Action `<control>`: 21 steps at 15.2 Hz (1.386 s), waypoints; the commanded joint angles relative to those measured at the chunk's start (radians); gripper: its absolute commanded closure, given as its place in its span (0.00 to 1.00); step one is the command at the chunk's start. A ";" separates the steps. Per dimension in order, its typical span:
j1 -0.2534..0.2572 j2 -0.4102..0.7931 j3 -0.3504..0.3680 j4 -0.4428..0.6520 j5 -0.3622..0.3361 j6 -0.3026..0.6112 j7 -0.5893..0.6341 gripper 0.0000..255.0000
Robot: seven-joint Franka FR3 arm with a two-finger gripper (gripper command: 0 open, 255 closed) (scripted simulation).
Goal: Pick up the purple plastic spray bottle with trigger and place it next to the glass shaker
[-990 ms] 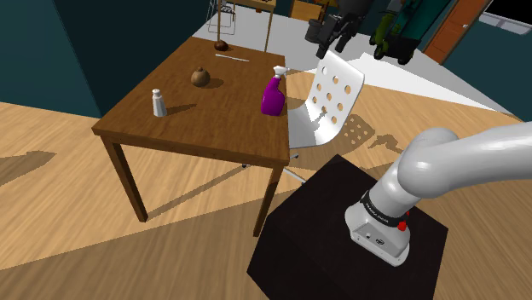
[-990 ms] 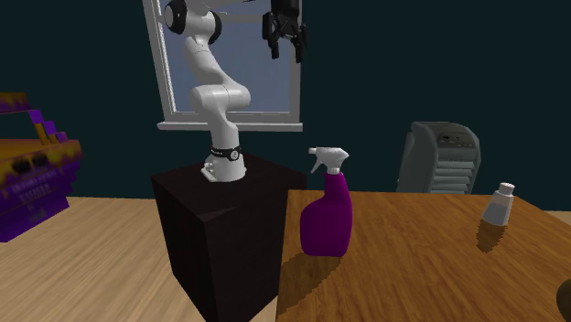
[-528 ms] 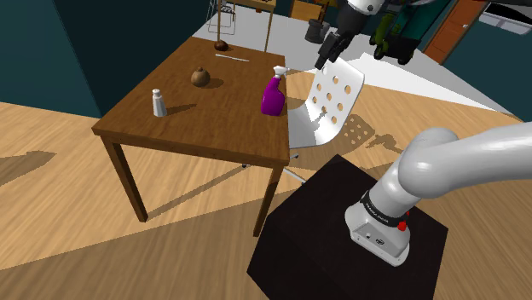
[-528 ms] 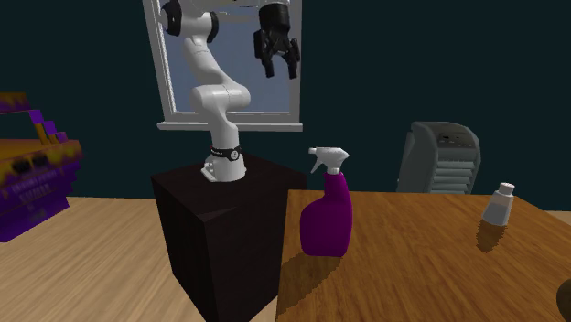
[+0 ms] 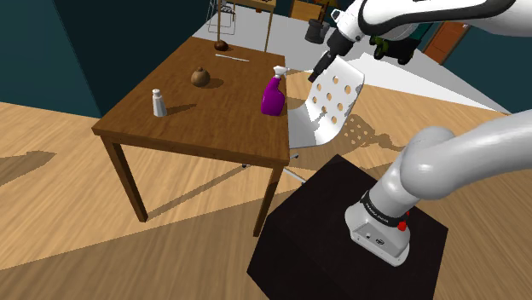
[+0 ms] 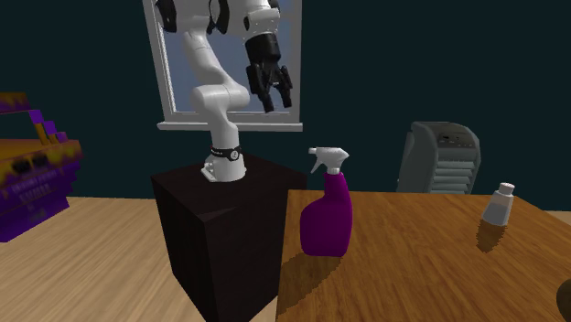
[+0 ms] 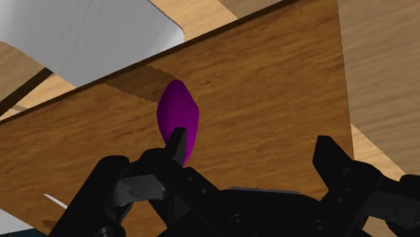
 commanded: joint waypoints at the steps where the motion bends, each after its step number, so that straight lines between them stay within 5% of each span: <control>1: 0.035 0.059 -0.073 0.000 0.026 0.078 -0.108 0.00; 7: 0.233 0.282 -0.341 0.073 0.238 0.246 -0.501 0.00; 10: 0.383 0.429 -0.506 0.152 0.461 0.267 -0.772 0.00; 12: 0.468 0.565 -0.605 0.226 0.675 0.228 -0.989 0.00; 14: 0.473 0.731 -0.639 0.314 0.899 0.138 -1.196 0.00; 16: 0.394 0.870 -0.590 0.401 1.052 0.048 -1.339 0.00; 21: 0.344 0.948 -0.527 0.435 1.135 0.041 -1.394 0.00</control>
